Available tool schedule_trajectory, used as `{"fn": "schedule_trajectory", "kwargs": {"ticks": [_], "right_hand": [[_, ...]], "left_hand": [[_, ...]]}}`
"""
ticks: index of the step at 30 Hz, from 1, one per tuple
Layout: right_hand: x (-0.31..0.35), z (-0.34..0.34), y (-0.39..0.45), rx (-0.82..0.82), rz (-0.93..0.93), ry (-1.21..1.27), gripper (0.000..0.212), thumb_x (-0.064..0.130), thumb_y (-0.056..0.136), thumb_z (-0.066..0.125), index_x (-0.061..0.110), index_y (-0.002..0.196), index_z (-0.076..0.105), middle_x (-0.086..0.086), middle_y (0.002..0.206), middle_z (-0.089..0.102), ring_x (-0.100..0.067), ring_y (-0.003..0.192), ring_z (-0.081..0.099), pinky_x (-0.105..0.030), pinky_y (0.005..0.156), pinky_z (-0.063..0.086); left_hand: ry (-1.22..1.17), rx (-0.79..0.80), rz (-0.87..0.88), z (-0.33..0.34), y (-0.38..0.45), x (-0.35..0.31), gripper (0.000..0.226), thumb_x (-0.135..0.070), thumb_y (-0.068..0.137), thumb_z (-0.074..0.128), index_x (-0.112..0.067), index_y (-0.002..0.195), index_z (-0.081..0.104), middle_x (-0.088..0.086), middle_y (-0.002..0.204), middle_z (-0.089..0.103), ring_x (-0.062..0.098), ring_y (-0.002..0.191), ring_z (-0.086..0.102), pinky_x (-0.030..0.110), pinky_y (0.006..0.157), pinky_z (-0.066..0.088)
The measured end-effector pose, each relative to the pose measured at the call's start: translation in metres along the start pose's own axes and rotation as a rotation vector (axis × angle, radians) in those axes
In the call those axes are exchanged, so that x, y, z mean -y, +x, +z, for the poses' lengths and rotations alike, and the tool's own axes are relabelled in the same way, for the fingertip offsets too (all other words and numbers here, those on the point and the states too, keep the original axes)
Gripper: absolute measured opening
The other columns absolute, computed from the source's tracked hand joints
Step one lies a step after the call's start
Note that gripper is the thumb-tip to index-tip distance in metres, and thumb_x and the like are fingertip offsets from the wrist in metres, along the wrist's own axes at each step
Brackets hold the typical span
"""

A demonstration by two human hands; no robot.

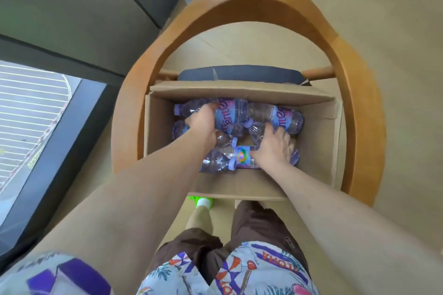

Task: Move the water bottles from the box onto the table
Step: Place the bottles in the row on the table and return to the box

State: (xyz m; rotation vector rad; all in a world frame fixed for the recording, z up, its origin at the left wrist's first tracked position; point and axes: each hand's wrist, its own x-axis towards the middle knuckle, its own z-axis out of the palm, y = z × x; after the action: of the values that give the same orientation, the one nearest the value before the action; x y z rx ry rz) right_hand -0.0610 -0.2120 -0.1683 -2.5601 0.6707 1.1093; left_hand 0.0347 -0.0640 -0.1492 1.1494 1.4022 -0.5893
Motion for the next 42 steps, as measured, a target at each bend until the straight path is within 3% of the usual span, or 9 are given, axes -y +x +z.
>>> {"fn": "schedule_trajectory", "kwargs": {"ticks": [2, 5, 10, 12, 17, 24, 32, 39, 42], "right_hand": [[0.0, 0.005, 0.005, -0.015, 0.001, -0.01, 0.082, 0.023, 0.079, 0.074, 0.02, 0.148, 0.028, -0.016, 0.142, 0.038, -0.036, 0.131, 0.037, -0.047, 0.105, 0.033], [0.001, 0.007, 0.013, -0.025, -0.011, -0.026, 0.077, 0.017, 0.08, 0.073, 0.019, 0.143, 0.031, -0.017, 0.139, 0.037, -0.037, 0.126, 0.04, -0.048, 0.104, 0.036], [0.0, -0.003, 0.026, -0.015, -0.085, -0.078, 0.078, 0.023, 0.075, 0.082, 0.017, 0.136, 0.034, -0.02, 0.134, 0.039, -0.041, 0.116, 0.045, -0.049, 0.088, 0.049], [-0.002, -0.007, 0.027, 0.005, -0.101, -0.09, 0.082, 0.029, 0.072, 0.084, 0.017, 0.137, 0.035, -0.019, 0.133, 0.04, -0.041, 0.117, 0.046, -0.047, 0.084, 0.05], [-0.009, -0.017, 0.018, 0.04, -0.105, -0.092, 0.085, 0.033, 0.071, 0.083, 0.013, 0.138, 0.035, -0.018, 0.136, 0.039, -0.039, 0.121, 0.044, -0.044, 0.087, 0.049], [-0.012, -0.027, -0.004, 0.017, -0.13, -0.037, 0.073, 0.025, 0.074, 0.083, 0.01, 0.128, 0.036, -0.015, 0.113, 0.062, -0.037, 0.106, 0.059, -0.04, 0.075, 0.05], [0.009, -0.055, -0.042, -0.084, -0.262, 0.02, 0.062, 0.03, 0.068, 0.083, 0.02, 0.105, 0.035, -0.011, 0.101, 0.063, -0.037, 0.101, 0.062, -0.037, 0.07, 0.047], [0.05, -0.087, -0.102, -0.189, -0.505, 0.076, 0.059, 0.034, 0.069, 0.083, 0.017, 0.1, 0.036, -0.01, 0.095, 0.061, -0.036, 0.093, 0.061, -0.035, 0.068, 0.041], [0.071, -0.093, -0.141, -0.224, -0.662, 0.087, 0.055, 0.038, 0.07, 0.08, 0.017, 0.1, 0.039, -0.009, 0.094, 0.062, -0.036, 0.091, 0.061, -0.035, 0.069, 0.041]], "left_hand": [[-0.084, -0.019, -0.034, 0.008, 0.01, -0.002, 0.063, -0.035, 0.094, 0.066, -0.014, 0.146, 0.038, 0.017, 0.132, 0.063, 0.033, 0.113, 0.066, 0.053, 0.097, 0.054], [-0.117, -0.023, -0.048, 0.013, 0.013, -0.004, 0.076, -0.034, 0.076, 0.082, -0.017, 0.139, 0.044, 0.013, 0.117, 0.071, 0.033, 0.096, 0.073, 0.057, 0.078, 0.06], [-0.196, -0.13, -0.023, 0.019, 0.011, -0.002, 0.084, -0.025, 0.065, 0.091, -0.019, 0.127, 0.034, 0.016, 0.097, 0.071, 0.029, 0.063, 0.075, 0.06, 0.056, 0.059], [-0.2, -0.112, -0.042, 0.017, 0.008, -0.004, 0.085, -0.023, 0.065, 0.092, -0.017, 0.127, 0.034, 0.017, 0.101, 0.071, 0.031, 0.068, 0.075, 0.062, 0.057, 0.058], [-0.207, -0.116, 0.002, 0.011, -0.009, 0.0, 0.089, -0.015, 0.066, 0.09, -0.017, 0.132, 0.031, 0.017, 0.109, 0.064, 0.028, 0.082, 0.072, 0.04, 0.044, 0.057], [-0.042, -0.046, 0.154, -0.014, -0.035, 0.011, 0.082, -0.003, 0.058, 0.087, -0.024, 0.122, 0.041, 0.012, 0.106, 0.063, 0.028, 0.078, 0.071, 0.039, 0.046, 0.056], [0.1, 0.009, 0.266, -0.067, -0.067, 0.021, 0.082, -0.009, 0.039, 0.085, -0.028, 0.113, 0.054, 0.009, 0.112, 0.067, 0.034, 0.097, 0.069, 0.054, 0.083, 0.06], [-0.015, 0.056, 0.456, -0.14, -0.138, 0.019, 0.078, -0.006, 0.037, 0.085, -0.026, 0.11, 0.064, 0.002, 0.103, 0.071, 0.023, 0.095, 0.069, 0.045, 0.082, 0.06], [-0.134, 0.09, 0.606, -0.182, -0.176, 0.033, 0.054, 0.007, 0.049, 0.081, -0.013, 0.096, 0.062, 0.002, 0.089, 0.071, 0.014, 0.079, 0.071, 0.037, 0.069, 0.062]]}}
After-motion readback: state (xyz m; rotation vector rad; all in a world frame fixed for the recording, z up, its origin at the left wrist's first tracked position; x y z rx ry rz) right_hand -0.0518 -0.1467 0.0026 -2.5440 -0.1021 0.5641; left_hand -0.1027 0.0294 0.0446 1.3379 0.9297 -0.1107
